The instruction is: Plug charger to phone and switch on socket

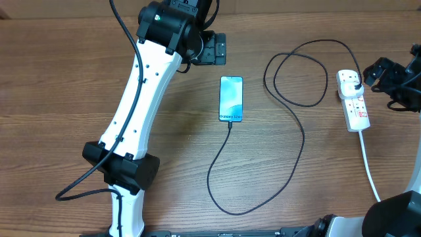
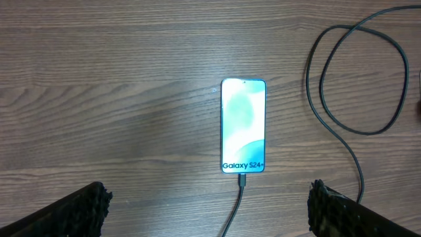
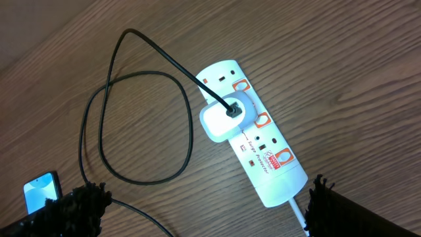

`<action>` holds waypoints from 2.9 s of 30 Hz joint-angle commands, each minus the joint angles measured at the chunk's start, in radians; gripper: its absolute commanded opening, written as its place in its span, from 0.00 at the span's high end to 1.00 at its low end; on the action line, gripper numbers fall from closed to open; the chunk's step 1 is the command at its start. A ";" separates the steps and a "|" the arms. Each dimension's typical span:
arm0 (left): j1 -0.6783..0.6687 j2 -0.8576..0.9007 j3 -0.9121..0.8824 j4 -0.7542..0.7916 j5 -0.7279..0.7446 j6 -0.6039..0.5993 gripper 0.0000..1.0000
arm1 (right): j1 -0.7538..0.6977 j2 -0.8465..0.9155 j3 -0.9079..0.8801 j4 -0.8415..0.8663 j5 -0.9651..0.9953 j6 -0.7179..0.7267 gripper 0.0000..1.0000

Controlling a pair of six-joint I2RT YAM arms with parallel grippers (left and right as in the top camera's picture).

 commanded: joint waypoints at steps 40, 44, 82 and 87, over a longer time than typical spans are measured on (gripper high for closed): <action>0.004 -0.329 -0.414 0.315 -0.148 0.053 0.00 | 0.001 -0.001 0.003 0.001 0.011 0.001 0.00; 0.004 -0.441 -0.586 0.393 -0.163 0.060 0.00 | 0.001 -0.001 0.003 0.001 0.011 0.001 0.00; 0.147 -1.473 -2.047 1.583 0.023 0.341 0.00 | 0.001 -0.001 0.003 0.001 0.011 0.001 0.00; 0.211 -1.610 -2.168 1.616 0.060 0.340 0.00 | 0.001 -0.001 0.003 0.001 0.011 0.001 0.00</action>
